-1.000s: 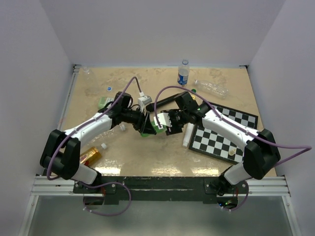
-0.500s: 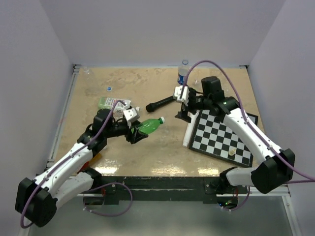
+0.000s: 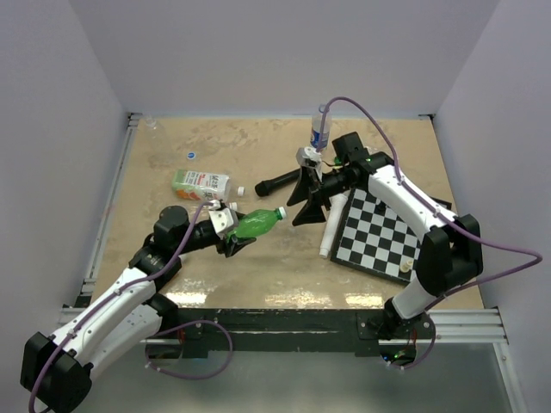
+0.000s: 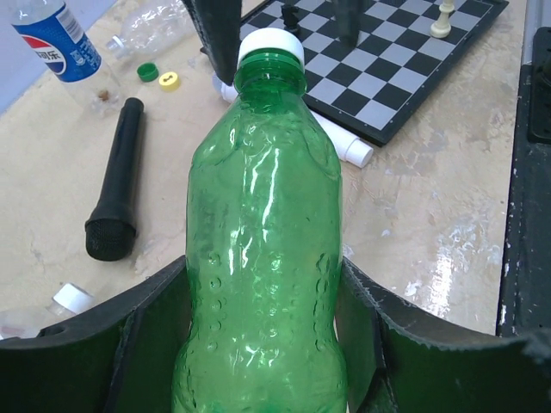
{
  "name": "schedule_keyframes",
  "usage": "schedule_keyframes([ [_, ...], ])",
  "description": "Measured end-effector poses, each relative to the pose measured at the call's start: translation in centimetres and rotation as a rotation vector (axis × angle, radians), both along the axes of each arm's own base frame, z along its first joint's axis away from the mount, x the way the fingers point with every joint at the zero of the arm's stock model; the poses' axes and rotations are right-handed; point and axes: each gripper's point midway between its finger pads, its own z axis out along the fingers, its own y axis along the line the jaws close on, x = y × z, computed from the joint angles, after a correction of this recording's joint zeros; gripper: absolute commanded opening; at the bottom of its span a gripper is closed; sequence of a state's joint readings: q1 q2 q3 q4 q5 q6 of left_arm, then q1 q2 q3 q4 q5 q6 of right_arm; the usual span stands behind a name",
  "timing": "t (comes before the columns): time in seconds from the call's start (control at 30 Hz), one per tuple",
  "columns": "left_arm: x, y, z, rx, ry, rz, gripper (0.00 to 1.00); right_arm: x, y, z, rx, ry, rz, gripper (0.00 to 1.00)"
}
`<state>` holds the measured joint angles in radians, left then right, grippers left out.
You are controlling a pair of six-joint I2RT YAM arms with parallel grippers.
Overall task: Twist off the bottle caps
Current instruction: Unscrew the bottle cap from the plastic bottle.
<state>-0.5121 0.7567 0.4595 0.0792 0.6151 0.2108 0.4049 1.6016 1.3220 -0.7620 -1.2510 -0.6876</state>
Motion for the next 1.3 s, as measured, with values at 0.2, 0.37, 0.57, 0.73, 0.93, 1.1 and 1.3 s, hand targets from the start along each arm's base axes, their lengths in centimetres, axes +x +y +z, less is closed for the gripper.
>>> schedule_keyframes([
  [0.2, 0.1, 0.0, 0.3, -0.006, -0.015, 0.001, 0.0, -2.4, 1.4, 1.5, 0.044, 0.007, 0.076, 0.67],
  [0.37, 0.1, -0.2, 0.5, -0.012, -0.023, -0.008, 0.0, -2.6, 1.6, 1.6, 0.047, 0.012, 0.083, 0.56],
  [0.57, -0.1, -0.3, 0.6, -0.013, -0.023, -0.015, 0.0, -2.4, 1.7, 1.5, 0.042, 0.013, 0.078, 0.52],
  [0.73, -0.1, -0.3, 0.6, -0.013, -0.023, -0.015, 0.0, -2.4, 1.7, 1.6, 0.039, 0.025, 0.071, 0.51],
  [0.93, 0.0, -0.3, 0.6, -0.014, -0.025, -0.015, 0.0, -2.3, 1.8, 1.7, 0.039, 0.037, 0.065, 0.43],
  [1.1, -0.1, -0.4, 0.6, -0.015, -0.025, -0.02, 0.0, -1.9, 1.9, 1.7, 0.034, 0.034, 0.052, 0.14],
  [1.3, 0.0, -0.5, 0.5, -0.011, -0.014, -0.026, 0.0, -1.8, 1.8, 1.6, 0.03, 0.016, 0.052, 0.0],
])
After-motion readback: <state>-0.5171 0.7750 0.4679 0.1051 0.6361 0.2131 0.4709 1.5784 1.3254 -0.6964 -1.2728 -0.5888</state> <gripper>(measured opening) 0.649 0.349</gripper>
